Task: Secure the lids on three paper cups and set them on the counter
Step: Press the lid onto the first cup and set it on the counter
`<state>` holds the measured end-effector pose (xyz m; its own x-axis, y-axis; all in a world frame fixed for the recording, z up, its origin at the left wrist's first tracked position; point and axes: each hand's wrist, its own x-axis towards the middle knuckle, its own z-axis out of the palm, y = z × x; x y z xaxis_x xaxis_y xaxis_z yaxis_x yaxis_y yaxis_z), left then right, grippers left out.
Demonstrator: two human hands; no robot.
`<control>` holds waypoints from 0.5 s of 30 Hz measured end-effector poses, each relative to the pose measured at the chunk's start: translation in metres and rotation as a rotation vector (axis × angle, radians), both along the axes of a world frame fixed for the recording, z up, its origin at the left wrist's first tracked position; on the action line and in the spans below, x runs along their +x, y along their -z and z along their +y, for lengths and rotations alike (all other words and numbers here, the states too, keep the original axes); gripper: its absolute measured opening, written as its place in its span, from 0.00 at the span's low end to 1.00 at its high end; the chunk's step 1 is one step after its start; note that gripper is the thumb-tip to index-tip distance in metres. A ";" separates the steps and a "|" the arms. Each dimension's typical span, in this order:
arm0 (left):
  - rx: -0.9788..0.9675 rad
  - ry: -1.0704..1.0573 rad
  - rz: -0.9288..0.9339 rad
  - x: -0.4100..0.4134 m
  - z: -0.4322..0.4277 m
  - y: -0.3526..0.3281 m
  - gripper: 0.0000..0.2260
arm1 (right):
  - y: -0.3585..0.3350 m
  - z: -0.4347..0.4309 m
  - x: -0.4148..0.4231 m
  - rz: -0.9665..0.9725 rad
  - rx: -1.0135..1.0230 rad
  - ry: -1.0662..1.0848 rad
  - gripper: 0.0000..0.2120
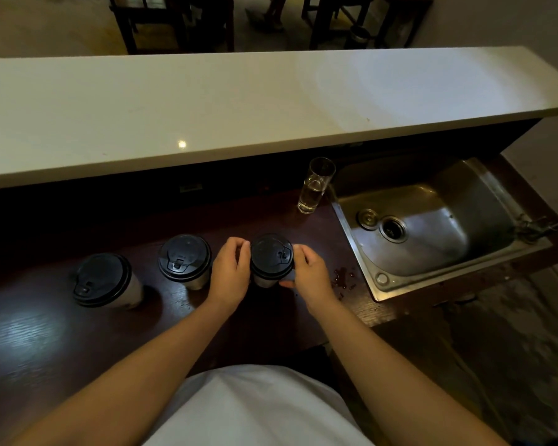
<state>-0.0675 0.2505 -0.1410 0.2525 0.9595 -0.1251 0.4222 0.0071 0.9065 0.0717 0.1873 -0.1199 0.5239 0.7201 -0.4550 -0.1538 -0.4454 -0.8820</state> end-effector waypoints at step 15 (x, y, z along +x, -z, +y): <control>-0.826 0.032 -0.453 -0.002 0.012 -0.019 0.17 | -0.032 -0.038 0.024 0.150 0.090 -0.418 0.26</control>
<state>-0.0695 0.2629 -0.1224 0.4686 0.6022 -0.6463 0.0422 0.7156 0.6973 0.0961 0.1497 -0.0882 0.1128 0.8960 -0.4294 -0.1065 -0.4188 -0.9018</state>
